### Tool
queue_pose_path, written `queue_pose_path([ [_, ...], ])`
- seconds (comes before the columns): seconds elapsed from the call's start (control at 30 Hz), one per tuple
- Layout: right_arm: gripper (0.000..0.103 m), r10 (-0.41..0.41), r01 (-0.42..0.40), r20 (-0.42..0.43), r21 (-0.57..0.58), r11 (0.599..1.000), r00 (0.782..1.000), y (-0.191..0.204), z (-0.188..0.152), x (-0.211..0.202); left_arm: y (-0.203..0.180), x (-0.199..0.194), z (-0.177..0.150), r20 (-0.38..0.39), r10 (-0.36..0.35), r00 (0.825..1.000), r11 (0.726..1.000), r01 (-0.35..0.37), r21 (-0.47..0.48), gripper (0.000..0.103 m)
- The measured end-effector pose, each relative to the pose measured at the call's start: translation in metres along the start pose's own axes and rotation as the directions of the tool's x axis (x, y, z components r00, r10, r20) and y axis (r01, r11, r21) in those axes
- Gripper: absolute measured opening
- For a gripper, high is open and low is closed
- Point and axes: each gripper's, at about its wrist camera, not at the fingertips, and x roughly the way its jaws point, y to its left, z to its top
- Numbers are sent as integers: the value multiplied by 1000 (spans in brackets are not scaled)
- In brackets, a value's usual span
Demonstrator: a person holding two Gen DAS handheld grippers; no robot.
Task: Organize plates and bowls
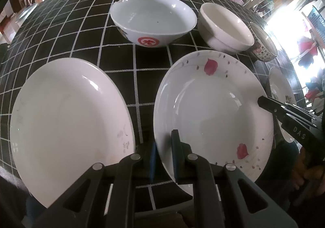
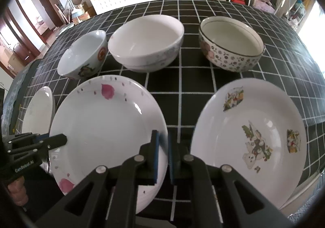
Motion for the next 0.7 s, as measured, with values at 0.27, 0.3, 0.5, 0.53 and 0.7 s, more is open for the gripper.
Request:
queue_pose_path([
  [0.27, 17, 4, -3, -17, 53, 999, 1000, 3, 0, 3, -3, -7, -2, 6, -8, 1000, 1000, 8, 2, 10],
  [0.3, 17, 6, -5, -13, 63, 998, 1000, 2, -1, 1, -3, -9, -3, 11, -12, 1000, 1000, 12, -1, 10],
  [0.5, 17, 21, -23, 34, 66, 998, 999, 8, 1, -23, 0, -33, -5, 57, 3, 998, 1000, -3, -17, 10],
  [0.53, 17, 23, -26, 48, 60, 998, 999, 11, 3, -29, 2, -39, -6, 66, 5, 998, 1000, -4, -21, 10],
  [0.7, 17, 44, -46, 79, 21, 999, 996, 35, 14, -40, 21, -63, -10, 105, 35, 994, 998, -29, -60, 10],
])
